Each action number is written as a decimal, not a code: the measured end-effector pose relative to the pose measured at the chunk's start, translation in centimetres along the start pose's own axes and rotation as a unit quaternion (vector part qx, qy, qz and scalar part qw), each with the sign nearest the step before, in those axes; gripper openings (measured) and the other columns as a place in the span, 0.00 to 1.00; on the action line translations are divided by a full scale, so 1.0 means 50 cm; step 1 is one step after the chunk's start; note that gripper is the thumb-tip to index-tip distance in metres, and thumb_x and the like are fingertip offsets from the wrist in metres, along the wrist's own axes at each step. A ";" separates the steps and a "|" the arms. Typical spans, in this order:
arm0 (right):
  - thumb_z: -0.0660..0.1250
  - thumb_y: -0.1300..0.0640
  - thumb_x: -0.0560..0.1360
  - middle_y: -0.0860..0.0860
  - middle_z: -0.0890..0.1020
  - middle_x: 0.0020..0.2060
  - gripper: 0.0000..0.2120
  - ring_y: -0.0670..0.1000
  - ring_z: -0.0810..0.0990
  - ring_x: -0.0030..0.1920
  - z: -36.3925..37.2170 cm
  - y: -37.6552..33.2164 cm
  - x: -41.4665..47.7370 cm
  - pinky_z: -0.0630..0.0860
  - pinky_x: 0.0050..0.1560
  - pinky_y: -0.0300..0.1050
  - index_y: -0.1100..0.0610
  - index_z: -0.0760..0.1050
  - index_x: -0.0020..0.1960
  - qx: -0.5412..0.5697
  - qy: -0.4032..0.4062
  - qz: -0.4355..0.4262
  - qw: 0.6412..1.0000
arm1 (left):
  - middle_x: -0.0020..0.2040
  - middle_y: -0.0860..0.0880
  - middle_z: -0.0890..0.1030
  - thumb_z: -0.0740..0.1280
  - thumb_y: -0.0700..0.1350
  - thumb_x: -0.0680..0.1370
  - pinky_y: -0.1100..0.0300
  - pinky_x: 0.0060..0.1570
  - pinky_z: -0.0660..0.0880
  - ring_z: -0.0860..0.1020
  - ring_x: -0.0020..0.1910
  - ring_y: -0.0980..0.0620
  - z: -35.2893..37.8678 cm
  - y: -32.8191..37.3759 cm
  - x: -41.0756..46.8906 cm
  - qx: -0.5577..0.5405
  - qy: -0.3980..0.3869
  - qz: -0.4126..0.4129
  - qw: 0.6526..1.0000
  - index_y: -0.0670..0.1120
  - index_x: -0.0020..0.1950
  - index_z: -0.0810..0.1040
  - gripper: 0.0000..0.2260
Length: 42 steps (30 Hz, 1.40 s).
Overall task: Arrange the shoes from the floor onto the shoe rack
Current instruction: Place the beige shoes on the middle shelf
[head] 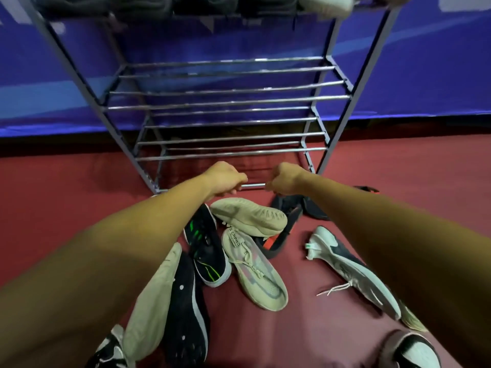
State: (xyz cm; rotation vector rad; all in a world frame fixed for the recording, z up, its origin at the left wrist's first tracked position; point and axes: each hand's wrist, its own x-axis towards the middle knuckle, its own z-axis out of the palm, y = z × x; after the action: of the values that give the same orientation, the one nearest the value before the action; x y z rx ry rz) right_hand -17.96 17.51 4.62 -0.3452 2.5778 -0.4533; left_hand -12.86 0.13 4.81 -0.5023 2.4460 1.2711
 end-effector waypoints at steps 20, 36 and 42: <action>0.67 0.31 0.68 0.53 0.82 0.56 0.35 0.55 0.80 0.57 0.139 0.029 0.056 0.76 0.56 0.45 0.57 0.79 0.63 -0.132 -0.143 0.058 0.979 | 0.45 0.47 0.84 0.72 0.46 0.73 0.57 0.44 0.76 0.78 0.40 0.50 -0.024 -0.106 0.095 0.257 -0.112 0.003 0.960 0.43 0.51 0.83 0.10; 0.66 0.30 0.70 0.48 0.72 0.25 0.25 0.46 0.67 0.24 -0.082 -0.027 -0.014 0.63 0.28 0.40 0.53 0.74 0.35 0.215 -0.074 0.018 0.974 | 0.43 0.51 0.73 0.76 0.48 0.70 0.59 0.44 0.68 0.74 0.46 0.49 -0.078 -0.092 0.036 0.263 0.022 0.142 0.954 0.56 0.54 0.80 0.14; 0.67 0.26 0.68 0.47 0.76 0.27 0.27 0.46 0.71 0.28 -0.081 -0.081 0.007 0.66 0.36 0.42 0.52 0.77 0.35 0.401 0.006 -0.033 0.916 | 0.46 0.51 0.86 0.74 0.49 0.71 0.53 0.53 0.79 0.84 0.48 0.51 -0.155 -0.123 -0.011 0.023 0.018 0.105 0.994 0.54 0.49 0.85 0.08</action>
State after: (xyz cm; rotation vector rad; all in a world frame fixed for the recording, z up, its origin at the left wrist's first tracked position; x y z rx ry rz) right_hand -19.68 14.74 9.32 -0.1255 2.1509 -1.4583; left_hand -10.60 -9.51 4.90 -0.2614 2.6079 1.2901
